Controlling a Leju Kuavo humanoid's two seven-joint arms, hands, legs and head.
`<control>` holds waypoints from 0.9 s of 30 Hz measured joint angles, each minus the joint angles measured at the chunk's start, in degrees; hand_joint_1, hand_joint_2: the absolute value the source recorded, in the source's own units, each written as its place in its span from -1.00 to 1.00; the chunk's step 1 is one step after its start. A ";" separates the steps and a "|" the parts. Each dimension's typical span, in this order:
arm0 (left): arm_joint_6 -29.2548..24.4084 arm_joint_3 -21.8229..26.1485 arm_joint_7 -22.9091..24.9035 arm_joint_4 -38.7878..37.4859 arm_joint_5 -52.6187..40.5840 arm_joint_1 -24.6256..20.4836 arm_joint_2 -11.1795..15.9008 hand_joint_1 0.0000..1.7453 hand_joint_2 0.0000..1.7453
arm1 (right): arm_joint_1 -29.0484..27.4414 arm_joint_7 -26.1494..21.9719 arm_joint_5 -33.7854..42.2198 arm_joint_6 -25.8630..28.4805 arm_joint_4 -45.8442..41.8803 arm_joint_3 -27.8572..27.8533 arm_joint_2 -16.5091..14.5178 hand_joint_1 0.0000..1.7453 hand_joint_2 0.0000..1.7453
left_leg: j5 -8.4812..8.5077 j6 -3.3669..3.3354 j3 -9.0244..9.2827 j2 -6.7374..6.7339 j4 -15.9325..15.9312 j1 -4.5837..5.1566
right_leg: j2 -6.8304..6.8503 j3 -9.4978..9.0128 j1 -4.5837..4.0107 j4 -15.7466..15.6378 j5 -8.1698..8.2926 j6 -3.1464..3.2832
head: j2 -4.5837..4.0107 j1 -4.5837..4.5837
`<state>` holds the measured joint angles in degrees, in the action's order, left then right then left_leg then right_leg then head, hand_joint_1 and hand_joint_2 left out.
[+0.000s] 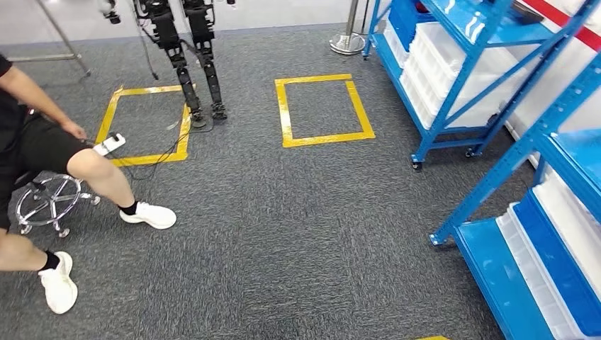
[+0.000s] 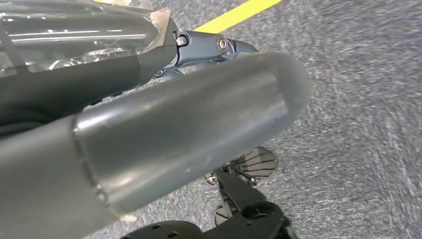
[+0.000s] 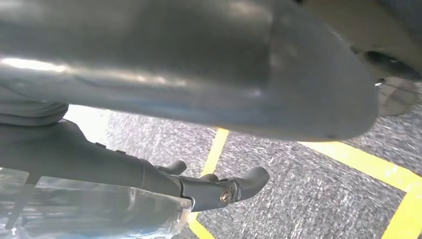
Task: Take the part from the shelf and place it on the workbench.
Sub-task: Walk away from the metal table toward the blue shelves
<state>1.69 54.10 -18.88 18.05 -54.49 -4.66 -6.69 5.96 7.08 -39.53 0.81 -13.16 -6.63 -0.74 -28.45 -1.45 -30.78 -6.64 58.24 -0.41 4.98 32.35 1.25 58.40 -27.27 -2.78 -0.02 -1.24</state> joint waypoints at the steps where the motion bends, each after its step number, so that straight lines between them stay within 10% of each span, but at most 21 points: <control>1: -0.04 -0.01 0.01 -0.07 0.14 -0.13 0.04 -1.00 -1.00 | 0.11 0.13 -0.06 -0.13 0.00 -0.07 0.06 -1.00 -1.00 | -0.13 0.42 0.23 -0.67 -0.08 0.02 | -0.46 0.08 -0.31 -0.30 0.07 0.46 | 0.00 0.08; 4: -0.17 -0.28 0.13 -0.16 0.42 -0.63 0.08 -1.00 -1.00 | 0.16 0.83 -0.26 -0.91 0.01 -0.18 0.32 -1.00 -1.00 | -1.57 1.55 0.09 1.10 1.30 -0.69 | -2.73 -0.09 0.07 -0.64 0.52 1.91 | 0.01 0.26; 6: -0.25 -0.56 0.32 -0.35 0.51 -0.65 0.13 -1.00 -1.00 | 0.43 1.15 -0.40 -1.22 0.00 -0.20 0.41 -1.00 -1.00 | -5.18 1.81 -2.25 4.99 6.92 -0.90 | -4.11 -0.18 0.18 -0.74 0.82 2.72 | 0.01 0.46; 9: -0.45 -0.78 0.53 -0.69 0.87 -0.43 0.17 -1.00 -1.00 | 0.70 1.32 -0.58 -1.56 0.00 -0.21 0.43 -1.00 -1.00 | -8.35 1.47 -6.59 6.63 15.76 -0.89 | -6.66 -0.08 -0.41 -0.66 0.98 3.16 | 0.02 0.52; 15: -0.61 -0.87 0.43 -0.98 1.21 -0.45 0.37 -1.00 -1.00 | 0.59 0.91 -0.68 -0.89 0.00 -0.21 0.38 -1.00 -1.00 | -0.01 0.64 -0.90 11.10 1.29 -1.04 | -11.17 0.18 -0.86 -0.33 1.08 2.62 | 0.01 0.48; 18: -0.73 -1.05 0.34 -1.11 1.29 -0.49 0.37 -1.00 -1.00 | 0.25 0.80 -0.84 -0.48 0.01 -0.21 0.40 -1.00 -1.00 | 0.28 -0.25 -0.69 9.73 0.61 -0.58 | -12.00 1.21 -0.69 -0.10 1.33 1.52 | 0.01 0.46; 22: -1.03 -1.37 0.34 -1.21 1.31 -0.57 0.39 -1.00 -1.00 | 0.22 0.79 -0.96 -0.38 0.02 -0.21 0.33 -1.00 -1.00 | 0.75 -1.67 -0.51 6.63 -0.20 -0.40 | -6.46 6.24 -0.83 9.81 -3.32 1.84 | 0.01 -0.08; 24: -1.06 -1.46 0.43 -1.34 1.31 -0.57 0.43 -1.00 -1.00 | 0.25 0.79 -0.97 -0.36 0.02 -0.21 0.32 -1.00 -1.00 | 0.74 -1.77 -0.66 4.90 -0.17 -0.18 | -5.80 8.85 -0.57 15.35 -5.39 1.60 | 0.01 -0.18; 27: -1.06 -1.98 0.57 -1.57 1.44 -0.68 0.43 -1.00 -1.00 | 0.02 0.79 -1.02 -0.28 0.02 -0.22 0.36 -1.00 -1.00 | 0.61 -1.53 -0.60 2.76 -0.13 -0.13 | -4.30 5.04 -0.11 9.21 -2.79 0.16 | 0.01 -0.22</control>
<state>0.63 52.11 -18.32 16.49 -53.05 -5.34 -6.26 5.98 7.87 -40.54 0.52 -13.14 -6.86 -0.39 -27.84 -2.98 -31.38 -3.89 58.11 -0.55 0.68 37.39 1.14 67.62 -30.05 -2.62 -0.01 -1.46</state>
